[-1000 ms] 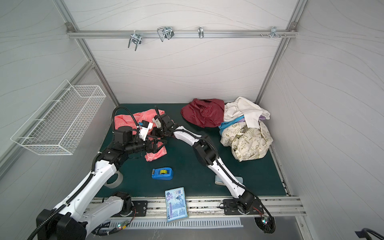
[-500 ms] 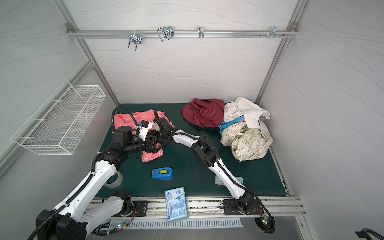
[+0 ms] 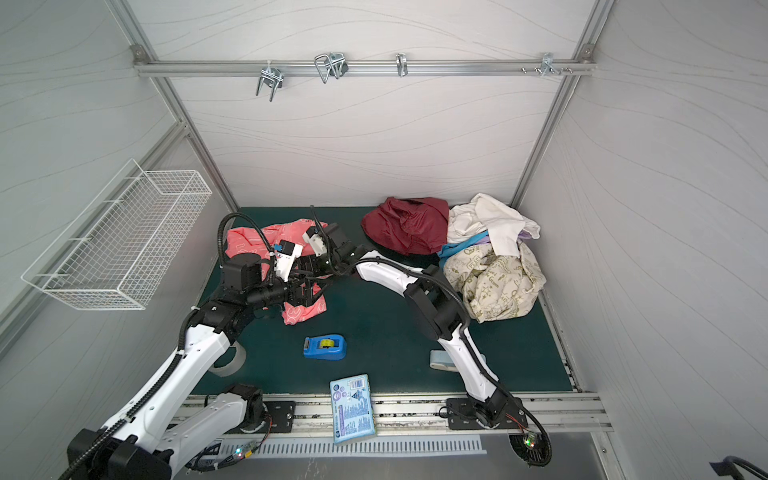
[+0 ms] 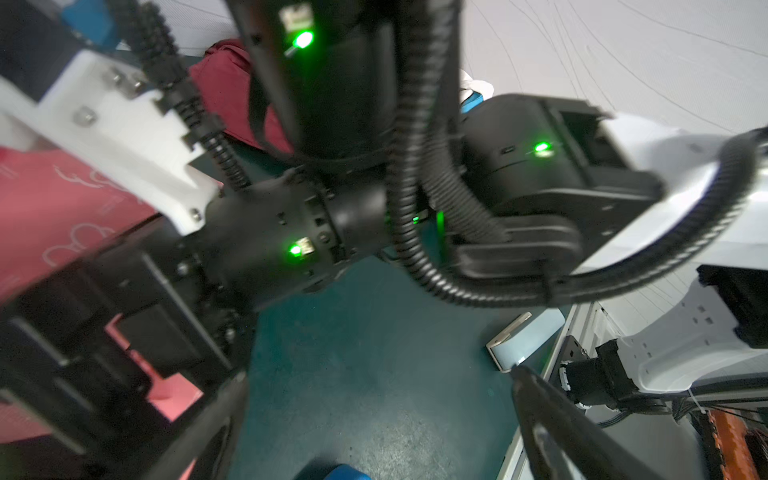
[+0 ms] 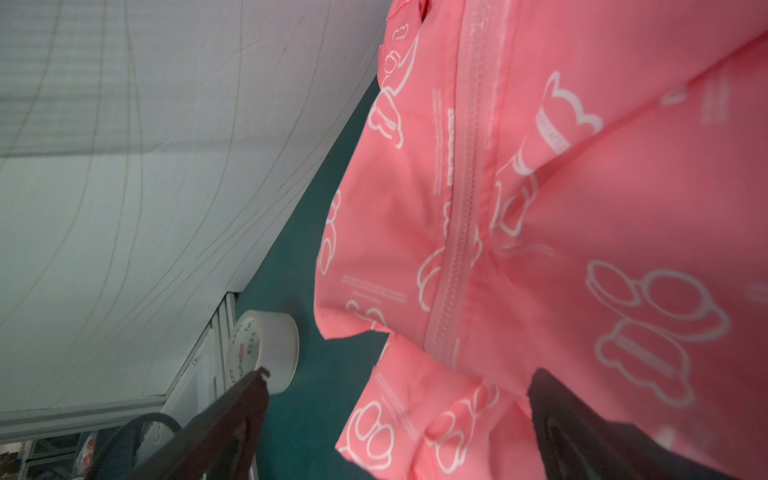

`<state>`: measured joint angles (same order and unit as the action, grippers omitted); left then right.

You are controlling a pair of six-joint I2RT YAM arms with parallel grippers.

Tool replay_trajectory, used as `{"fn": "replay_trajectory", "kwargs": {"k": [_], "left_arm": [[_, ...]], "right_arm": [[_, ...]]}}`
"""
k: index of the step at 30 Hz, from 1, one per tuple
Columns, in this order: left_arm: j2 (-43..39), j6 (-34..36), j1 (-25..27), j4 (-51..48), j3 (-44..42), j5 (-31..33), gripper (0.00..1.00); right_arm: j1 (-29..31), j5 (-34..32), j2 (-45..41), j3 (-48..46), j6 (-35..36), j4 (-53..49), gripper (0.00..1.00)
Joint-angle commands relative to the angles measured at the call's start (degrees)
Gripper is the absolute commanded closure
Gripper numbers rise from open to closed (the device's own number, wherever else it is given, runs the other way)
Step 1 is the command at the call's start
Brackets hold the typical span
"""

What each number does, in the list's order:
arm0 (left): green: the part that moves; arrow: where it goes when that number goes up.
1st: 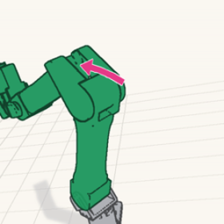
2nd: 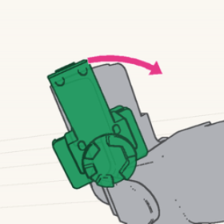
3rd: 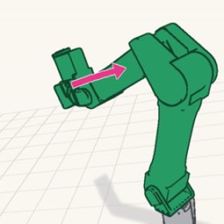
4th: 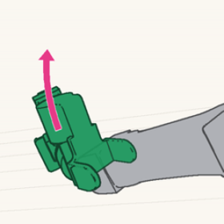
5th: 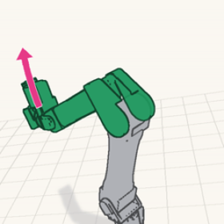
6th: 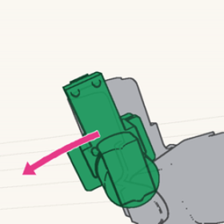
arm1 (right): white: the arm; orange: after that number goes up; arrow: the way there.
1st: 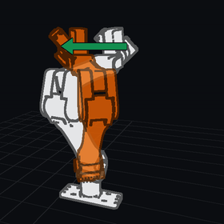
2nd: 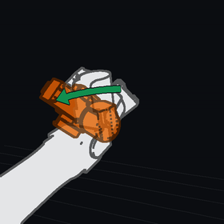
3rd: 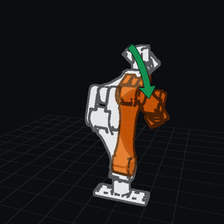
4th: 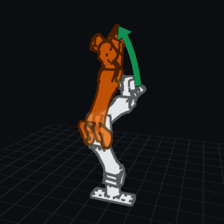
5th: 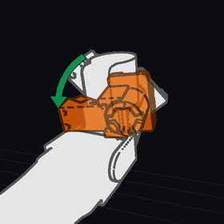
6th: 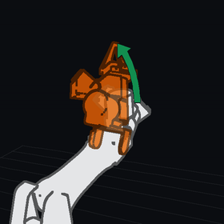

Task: Pick out a specific cloth from the pile

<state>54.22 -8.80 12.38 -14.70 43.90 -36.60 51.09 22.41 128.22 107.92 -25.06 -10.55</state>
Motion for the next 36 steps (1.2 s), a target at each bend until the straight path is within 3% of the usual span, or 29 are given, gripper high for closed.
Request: {"fn": "replay_trajectory", "kwargs": {"k": [1, 4, 7, 11, 17, 24, 29, 36], "left_arm": [[-1.7, 0.1, 0.8, 0.6, 0.6, 0.6, 0.01], [-2.7, 0.3, 1.3, 0.4, 0.3, 1.7, 0.01], [-3.2, 0.7, 1.8, 0.3, -0.1, 3.1, 0.01], [-2.8, 2.7, 3.6, -2.2, 0.2, 8.2, 0.01], [-1.2, 2.8, 3.9, -2.9, -0.1, 19.3, 0.01], [-1.3, 2.4, 3.9, 4.7, -5.8, 41.3, 0.01], [-2.2, 3.7, 3.3, 18.1, -14.4, 55.2, 0.01], [2.2, 2.3, -2.7, 38.2, -25.6, 62.3, 0.01]], "right_arm": [[-0.9, -7.0, -7.7, -1.0, 7.3, -13.8, 0.01], [-2.7, -12.5, -14.8, -7.2, 9.6, -20.7, 0.01], [-6.9, -13.4, -25.5, -19.9, 8.6, -18.3, 0.01], [-16.0, -14.1, -40.4, -34.9, 8.2, -14.2, 0.01], [-30.5, -19.8, -54.0, -45.0, 11.0, -16.7, 0.01], [-42.3, -25.6, -58.5, -54.5, 14.2, -13.3, 0.01], [-45.9, -29.6, -61.2, -64.9, 17.1, 1.9, 0.01], [-46.0, -33.1, -59.2, -73.6, 19.1, 18.9, 0.01]]}}
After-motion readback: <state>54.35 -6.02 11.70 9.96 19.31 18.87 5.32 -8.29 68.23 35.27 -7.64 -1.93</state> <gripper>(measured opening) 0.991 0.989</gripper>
